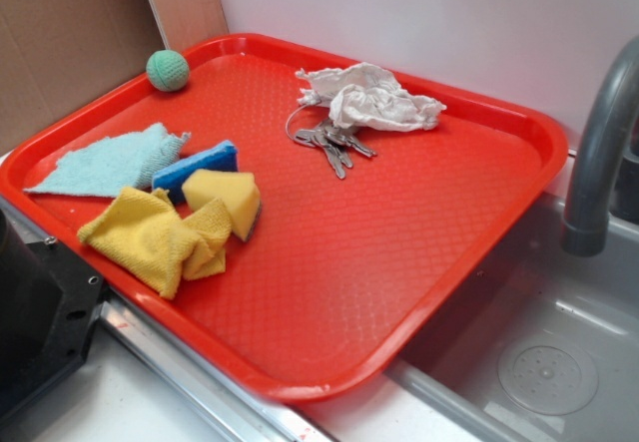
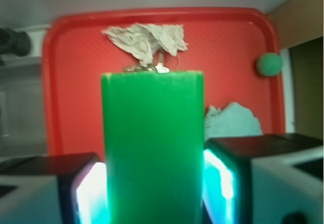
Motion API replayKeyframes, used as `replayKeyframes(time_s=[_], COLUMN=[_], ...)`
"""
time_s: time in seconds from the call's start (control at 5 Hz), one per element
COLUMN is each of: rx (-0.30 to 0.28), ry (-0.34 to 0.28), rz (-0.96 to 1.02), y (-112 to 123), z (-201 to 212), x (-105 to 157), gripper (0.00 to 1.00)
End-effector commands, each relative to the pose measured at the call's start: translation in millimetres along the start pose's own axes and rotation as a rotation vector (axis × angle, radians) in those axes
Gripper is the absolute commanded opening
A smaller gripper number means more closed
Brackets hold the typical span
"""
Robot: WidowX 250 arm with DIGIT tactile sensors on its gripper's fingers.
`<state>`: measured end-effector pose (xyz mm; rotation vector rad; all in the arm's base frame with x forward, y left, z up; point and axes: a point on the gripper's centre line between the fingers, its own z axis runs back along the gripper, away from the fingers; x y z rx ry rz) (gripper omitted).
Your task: Grab the green block.
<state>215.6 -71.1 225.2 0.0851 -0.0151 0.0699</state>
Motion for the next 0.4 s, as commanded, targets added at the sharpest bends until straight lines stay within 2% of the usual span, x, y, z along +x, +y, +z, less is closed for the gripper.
replayKeyframes(time_s=[0.0,0.2], rx=[-0.033,-0.023], ry=[-0.068,-0.072], rz=[0.026,0.046], y=[9.7,16.0], z=[-13.3,-14.4], x=[2.6,2.4], gripper=[0.00,0.00])
